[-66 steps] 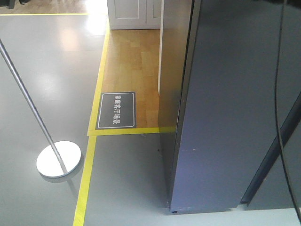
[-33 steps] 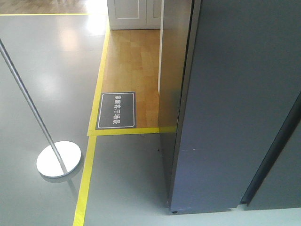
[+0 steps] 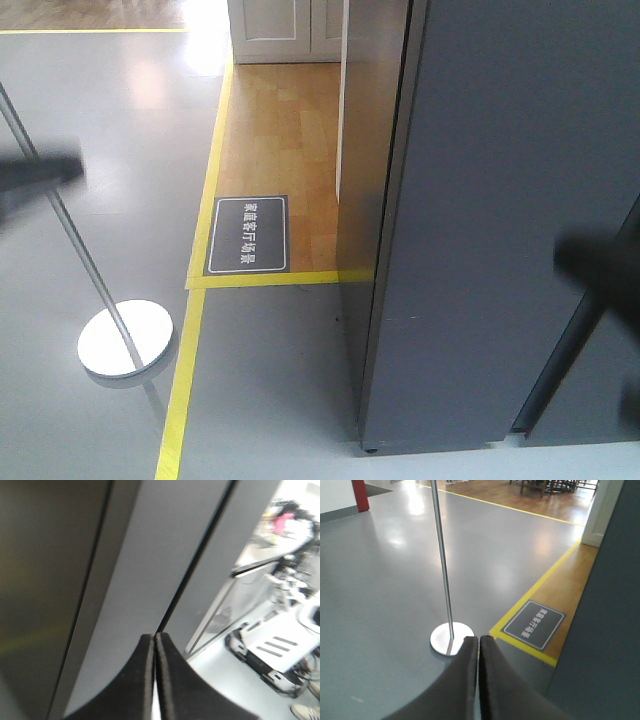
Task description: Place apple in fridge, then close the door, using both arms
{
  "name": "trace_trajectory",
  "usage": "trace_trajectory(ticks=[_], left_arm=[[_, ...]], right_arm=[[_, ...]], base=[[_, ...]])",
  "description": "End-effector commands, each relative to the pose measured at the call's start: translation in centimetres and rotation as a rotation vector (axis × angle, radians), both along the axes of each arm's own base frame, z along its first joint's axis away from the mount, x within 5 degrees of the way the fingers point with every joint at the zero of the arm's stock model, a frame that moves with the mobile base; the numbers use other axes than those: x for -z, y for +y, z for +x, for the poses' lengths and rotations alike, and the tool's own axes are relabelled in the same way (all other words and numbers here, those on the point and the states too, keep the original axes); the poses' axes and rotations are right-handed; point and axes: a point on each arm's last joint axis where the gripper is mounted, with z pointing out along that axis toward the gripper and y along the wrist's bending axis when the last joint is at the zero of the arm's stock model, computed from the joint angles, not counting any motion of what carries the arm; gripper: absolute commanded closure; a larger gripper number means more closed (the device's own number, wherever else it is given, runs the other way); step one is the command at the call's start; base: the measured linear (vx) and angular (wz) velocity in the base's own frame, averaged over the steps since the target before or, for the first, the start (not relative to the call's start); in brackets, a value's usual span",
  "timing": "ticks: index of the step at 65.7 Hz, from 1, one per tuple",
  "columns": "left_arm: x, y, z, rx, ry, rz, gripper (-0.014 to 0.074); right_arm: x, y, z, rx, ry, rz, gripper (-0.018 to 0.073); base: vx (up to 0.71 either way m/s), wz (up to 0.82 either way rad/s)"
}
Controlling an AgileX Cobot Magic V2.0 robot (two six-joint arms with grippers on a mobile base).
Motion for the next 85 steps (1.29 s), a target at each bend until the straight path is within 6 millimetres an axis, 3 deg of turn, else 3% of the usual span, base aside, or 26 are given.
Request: trace_trajectory(ticks=[1, 10, 18, 40, 78, 85], left_arm=[[3.1, 0.3, -1.9, -0.095, 0.031, 0.023, 0.0603], [6.8, 0.3, -4.1, -0.143, 0.076, 0.019, 0.0603], [7.8, 0.3, -4.8, -0.149, 0.087, 0.013, 0.0603], [6.4, 0.1, -4.7, -0.158, 0.073, -0.219, 0.0602], [6.2, -0.1, -4.8, -0.138, 0.073, -0.246, 0.0602], [5.5, 0.0, -4.8, -0.141, 0.064, -0.358, 0.0602]], right_arm=[[1.7, -0.2, -1.6, 0.042, -0.035, 0.042, 0.0564], [4.3, -0.2, -3.8, 0.043, -0.050, 0.044, 0.0564], [4.9, -0.1, -5.1, 0.026, -0.082, 0.041, 0.0564], [4.7, 0.0, -5.9, 0.015, -0.116, 0.047, 0.0562], [4.7, 0.0, -5.9, 0.014, -0.115, 0.047, 0.0562], [4.7, 0.0, -5.9, 0.014, -0.115, 0.047, 0.0562]], base=[[0.00, 0.00], [0.00, 0.00], [0.00, 0.00], [0.00, 0.00], [0.00, 0.00], [0.00, 0.00]])
